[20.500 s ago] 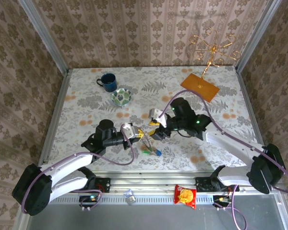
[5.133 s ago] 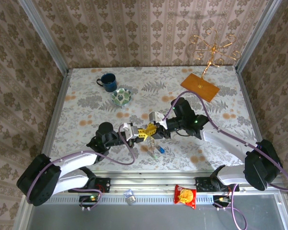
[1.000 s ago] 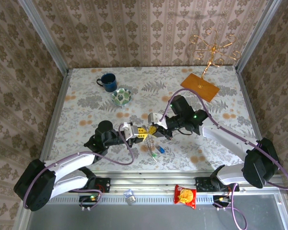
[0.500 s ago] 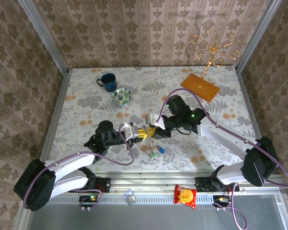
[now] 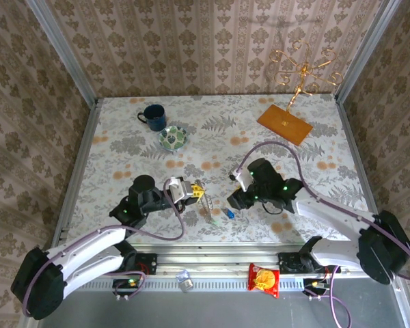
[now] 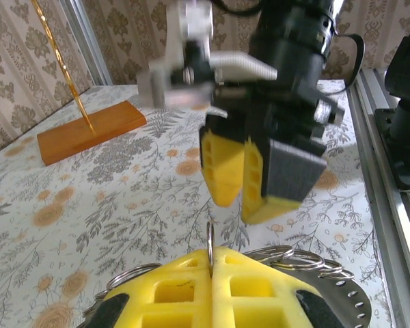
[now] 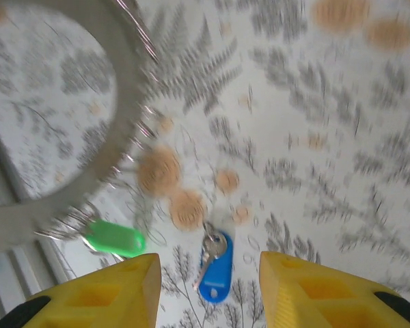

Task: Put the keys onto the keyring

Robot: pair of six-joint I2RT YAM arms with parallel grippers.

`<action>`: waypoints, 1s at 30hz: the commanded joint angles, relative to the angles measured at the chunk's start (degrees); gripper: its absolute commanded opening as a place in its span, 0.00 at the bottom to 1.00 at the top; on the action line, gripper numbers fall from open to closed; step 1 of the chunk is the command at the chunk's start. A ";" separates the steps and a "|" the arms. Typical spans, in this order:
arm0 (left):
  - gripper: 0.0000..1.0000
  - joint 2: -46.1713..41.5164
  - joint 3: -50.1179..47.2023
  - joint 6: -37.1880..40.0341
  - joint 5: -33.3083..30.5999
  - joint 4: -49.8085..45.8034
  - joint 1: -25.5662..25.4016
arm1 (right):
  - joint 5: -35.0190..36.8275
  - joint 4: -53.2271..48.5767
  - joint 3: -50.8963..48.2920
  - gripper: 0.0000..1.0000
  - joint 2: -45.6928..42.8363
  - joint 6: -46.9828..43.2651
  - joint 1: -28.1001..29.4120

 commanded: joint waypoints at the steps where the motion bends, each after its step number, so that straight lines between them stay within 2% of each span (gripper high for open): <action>1: 0.00 -1.54 -0.29 0.59 -1.09 -2.45 0.40 | 3.56 -0.65 2.08 0.43 5.90 3.43 0.44; 4: 0.00 -2.08 0.07 1.02 -1.69 -3.96 0.52 | 0.96 -4.45 6.74 0.43 13.22 2.18 0.65; 11: 0.00 -2.56 0.33 0.95 -1.68 -6.02 0.96 | 0.54 -10.90 15.24 0.43 24.35 0.37 2.38; 30: 0.00 -2.36 0.51 1.03 -1.25 -6.23 1.36 | 2.66 -17.65 20.28 0.34 31.45 1.23 5.60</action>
